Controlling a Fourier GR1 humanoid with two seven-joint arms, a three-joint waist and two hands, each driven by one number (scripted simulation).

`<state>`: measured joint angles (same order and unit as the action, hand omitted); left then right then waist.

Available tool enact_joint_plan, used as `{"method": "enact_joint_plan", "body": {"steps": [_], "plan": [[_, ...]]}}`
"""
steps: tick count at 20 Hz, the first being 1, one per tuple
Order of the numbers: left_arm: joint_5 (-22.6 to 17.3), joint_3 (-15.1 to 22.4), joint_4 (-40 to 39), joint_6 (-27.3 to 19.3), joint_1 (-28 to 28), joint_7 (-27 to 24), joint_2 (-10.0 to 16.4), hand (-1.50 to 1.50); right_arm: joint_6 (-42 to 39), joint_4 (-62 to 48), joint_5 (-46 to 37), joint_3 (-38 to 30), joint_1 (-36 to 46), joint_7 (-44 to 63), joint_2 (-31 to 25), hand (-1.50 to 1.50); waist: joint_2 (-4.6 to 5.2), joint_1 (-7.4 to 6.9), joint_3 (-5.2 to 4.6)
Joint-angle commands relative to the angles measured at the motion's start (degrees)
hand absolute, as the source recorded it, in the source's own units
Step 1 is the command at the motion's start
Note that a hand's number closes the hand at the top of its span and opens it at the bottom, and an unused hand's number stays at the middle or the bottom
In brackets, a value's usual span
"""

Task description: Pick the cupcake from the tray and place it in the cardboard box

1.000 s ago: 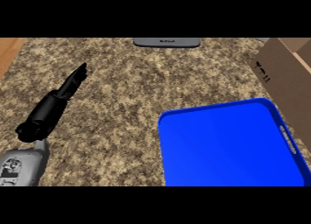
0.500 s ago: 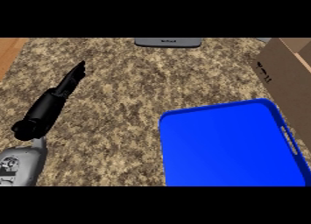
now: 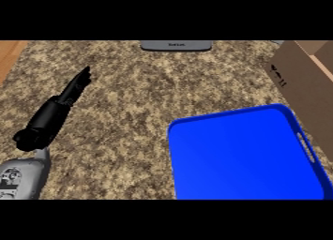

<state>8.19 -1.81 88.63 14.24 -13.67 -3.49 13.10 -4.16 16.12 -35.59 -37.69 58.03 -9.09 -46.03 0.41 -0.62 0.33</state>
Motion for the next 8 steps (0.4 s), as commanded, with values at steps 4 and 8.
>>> {"method": "enact_joint_plan", "body": {"steps": [4,8], "plan": [[0.1,-1.0,-0.9,-0.1,-0.1,-0.5,0.5,0.0,4.8,-1.6,13.5,-14.3,-3.8,-2.4,-2.2,-1.5,0.24,-0.09,-0.14],[0.3,-0.1,0.3,-0.2,-1.1,1.4,-0.4,0.0,3.0,-2.0,16.5,-17.1,-8.3,-6.0,-6.2,-1.5,0.32,-0.61,-0.09]]}}
